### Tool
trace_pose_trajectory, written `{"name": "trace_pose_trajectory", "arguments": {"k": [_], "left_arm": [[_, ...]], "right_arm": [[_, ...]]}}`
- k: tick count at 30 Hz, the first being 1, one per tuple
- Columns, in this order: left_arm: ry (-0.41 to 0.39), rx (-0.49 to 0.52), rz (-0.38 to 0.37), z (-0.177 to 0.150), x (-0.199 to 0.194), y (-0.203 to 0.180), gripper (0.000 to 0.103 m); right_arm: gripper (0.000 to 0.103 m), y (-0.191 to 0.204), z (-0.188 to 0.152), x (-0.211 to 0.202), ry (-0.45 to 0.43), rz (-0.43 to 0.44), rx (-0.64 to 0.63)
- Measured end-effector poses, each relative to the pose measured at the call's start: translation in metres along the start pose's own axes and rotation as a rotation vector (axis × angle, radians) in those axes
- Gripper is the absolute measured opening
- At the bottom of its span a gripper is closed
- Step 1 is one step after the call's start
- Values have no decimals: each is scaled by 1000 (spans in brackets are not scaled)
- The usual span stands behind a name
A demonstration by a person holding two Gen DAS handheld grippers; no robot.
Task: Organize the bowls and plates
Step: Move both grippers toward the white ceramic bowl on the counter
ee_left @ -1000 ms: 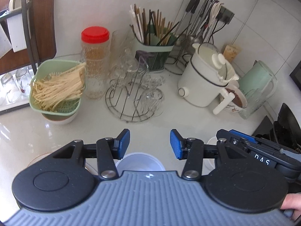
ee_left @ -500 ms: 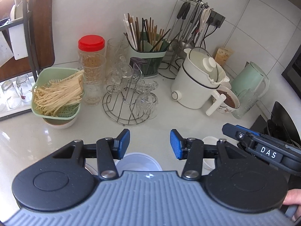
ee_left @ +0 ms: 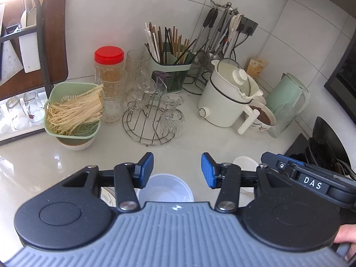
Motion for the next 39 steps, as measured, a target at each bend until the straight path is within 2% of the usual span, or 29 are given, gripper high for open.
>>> {"name": "trace_pose_trajectory", "arguments": {"k": [6, 16, 30, 36, 39], "left_arm": [[20, 30, -18, -15, -4, -6, 53], [28, 33, -17, -29, 1, -27, 53], [48, 47, 0, -16, 50, -79, 53], [79, 95, 0, -15, 80, -101, 53], [117, 104, 17, -21, 100, -108, 53]], "right_arm": [[38, -7, -15, -10, -1, -57, 25], [38, -28, -21, -18, 12, -82, 31], [38, -96, -14, -22, -4, -140, 58], [38, -125, -22, -11, -12, -206, 67], [38, -137, -29, 1, 20, -200, 87]]}}
Point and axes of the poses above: each gripper's, at about its wrist camera, not at the fingertips, and x roughly the way its jaws point, y to its left, z to its top, the point moved 10 cm from there along x, roughly the way its jaws point, and after that the axes turned 5 degrees about z, right-handed, at the moved point
